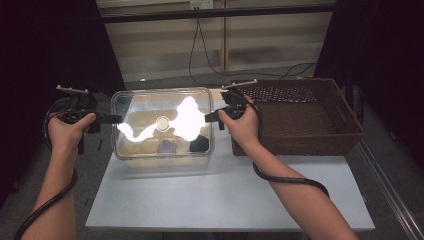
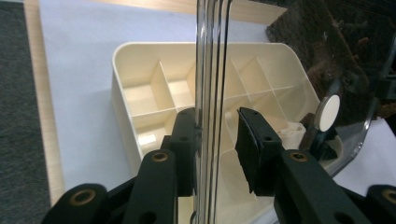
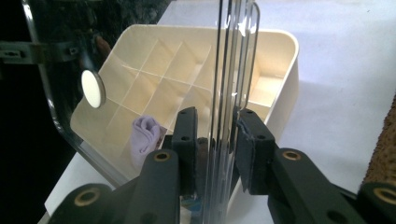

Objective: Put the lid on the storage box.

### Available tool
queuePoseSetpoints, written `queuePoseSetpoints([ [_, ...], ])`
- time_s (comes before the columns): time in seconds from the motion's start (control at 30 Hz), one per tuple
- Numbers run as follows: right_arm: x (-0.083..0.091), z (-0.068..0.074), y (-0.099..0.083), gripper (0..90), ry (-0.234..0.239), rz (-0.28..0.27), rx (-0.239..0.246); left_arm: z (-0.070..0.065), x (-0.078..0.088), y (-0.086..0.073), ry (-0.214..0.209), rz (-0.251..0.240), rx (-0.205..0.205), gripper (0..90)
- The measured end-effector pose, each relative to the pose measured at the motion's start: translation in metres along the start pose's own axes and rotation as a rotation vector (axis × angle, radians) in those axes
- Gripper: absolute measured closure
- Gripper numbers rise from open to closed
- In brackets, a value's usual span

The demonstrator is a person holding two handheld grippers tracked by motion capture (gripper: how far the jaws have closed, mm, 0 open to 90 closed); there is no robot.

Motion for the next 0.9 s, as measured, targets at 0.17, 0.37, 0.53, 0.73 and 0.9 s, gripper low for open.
queuePoseSetpoints([
  [0.17,-0.001,0.000,0.004,71.4,-0.011,0.001,0.004,0.001,-0.001,0.003,0.014,-0.003,-0.005,68.5],
  [0.37,-0.009,0.000,0.004,71.0,-0.008,0.010,0.004,0.004,0.002,0.005,0.026,-0.009,0.002,68.5],
  [0.53,-0.013,0.001,0.004,70.8,-0.012,0.016,0.008,0.007,0.001,0.007,0.033,-0.018,0.008,68.5],
  [0.73,-0.016,-0.001,0.006,70.3,-0.019,0.024,-0.005,0.010,-0.003,0.009,0.036,-0.013,0.012,68.6],
  [0.9,-0.018,-0.003,0.005,70.0,-0.021,0.031,-0.008,0.011,-0.008,0.009,0.034,-0.008,0.029,68.3],
])
Point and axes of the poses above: each handheld gripper's, and its own axes: x roughly backward along the jaws, y roughly out of its top, z roughly to its left, the point moved 5 cm from there along -x, roughly forward along the jaws, and after that the axes turned 7 degrees about x, right-handed, at the moved point
